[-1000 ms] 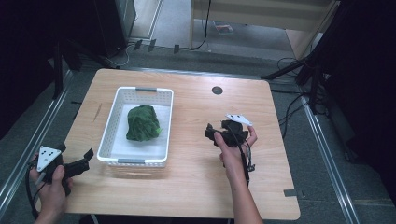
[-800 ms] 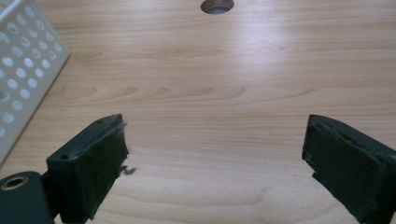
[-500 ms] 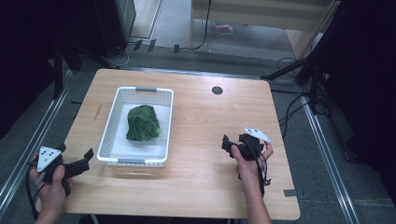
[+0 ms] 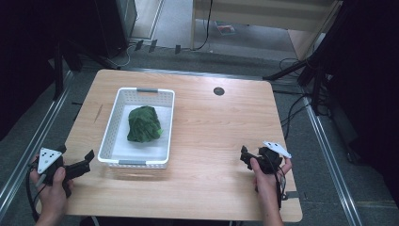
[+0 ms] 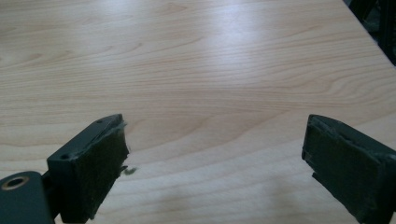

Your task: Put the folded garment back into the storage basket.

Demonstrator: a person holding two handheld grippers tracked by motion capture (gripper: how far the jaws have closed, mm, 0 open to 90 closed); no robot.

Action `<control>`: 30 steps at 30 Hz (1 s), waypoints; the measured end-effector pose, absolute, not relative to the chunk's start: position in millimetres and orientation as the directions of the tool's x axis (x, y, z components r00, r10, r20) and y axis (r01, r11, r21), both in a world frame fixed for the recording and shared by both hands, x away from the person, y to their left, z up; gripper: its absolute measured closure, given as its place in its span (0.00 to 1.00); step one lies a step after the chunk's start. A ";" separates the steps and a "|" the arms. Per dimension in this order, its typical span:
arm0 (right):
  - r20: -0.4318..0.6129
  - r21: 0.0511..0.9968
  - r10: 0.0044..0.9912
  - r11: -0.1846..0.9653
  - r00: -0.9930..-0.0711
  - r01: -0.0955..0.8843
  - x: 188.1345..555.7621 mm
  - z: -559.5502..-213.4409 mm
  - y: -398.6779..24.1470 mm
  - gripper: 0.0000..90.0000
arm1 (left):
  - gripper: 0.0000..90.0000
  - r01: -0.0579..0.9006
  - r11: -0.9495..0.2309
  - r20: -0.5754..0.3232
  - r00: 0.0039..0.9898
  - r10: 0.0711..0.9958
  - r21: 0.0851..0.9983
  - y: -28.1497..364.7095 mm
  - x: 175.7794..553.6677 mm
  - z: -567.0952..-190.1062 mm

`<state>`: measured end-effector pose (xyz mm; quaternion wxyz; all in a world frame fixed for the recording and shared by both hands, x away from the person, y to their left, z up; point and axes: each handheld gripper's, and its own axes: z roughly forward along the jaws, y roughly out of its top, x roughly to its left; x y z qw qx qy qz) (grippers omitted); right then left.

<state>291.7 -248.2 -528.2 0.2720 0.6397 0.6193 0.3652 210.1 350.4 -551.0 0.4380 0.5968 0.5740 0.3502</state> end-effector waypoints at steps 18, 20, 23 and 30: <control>0.147 0.807 0.989 -0.135 0.027 0.575 259.8 -539.9 -302.6 0.08 | 0.00 0.376 0.041 -0.082 0.095 0.992 0.926 350.0 210.1 -551.1; 0.150 0.807 0.988 -0.140 0.031 0.573 257.3 -540.5 -307.1 0.08 | 0.00 0.376 0.041 -0.083 0.095 0.992 0.926 350.1 210.1 -551.1; 0.153 0.808 0.987 -0.148 0.038 0.571 253.1 -541.1 -313.7 0.08 | 0.00 0.378 0.041 -0.083 0.096 0.992 0.925 350.2 210.0 -551.0; 0.166 0.806 0.985 -0.166 0.052 0.569 240.8 -542.4 -329.9 0.08 | 0.00 0.378 0.042 -0.084 0.095 0.992 0.925 350.4 210.0 -551.0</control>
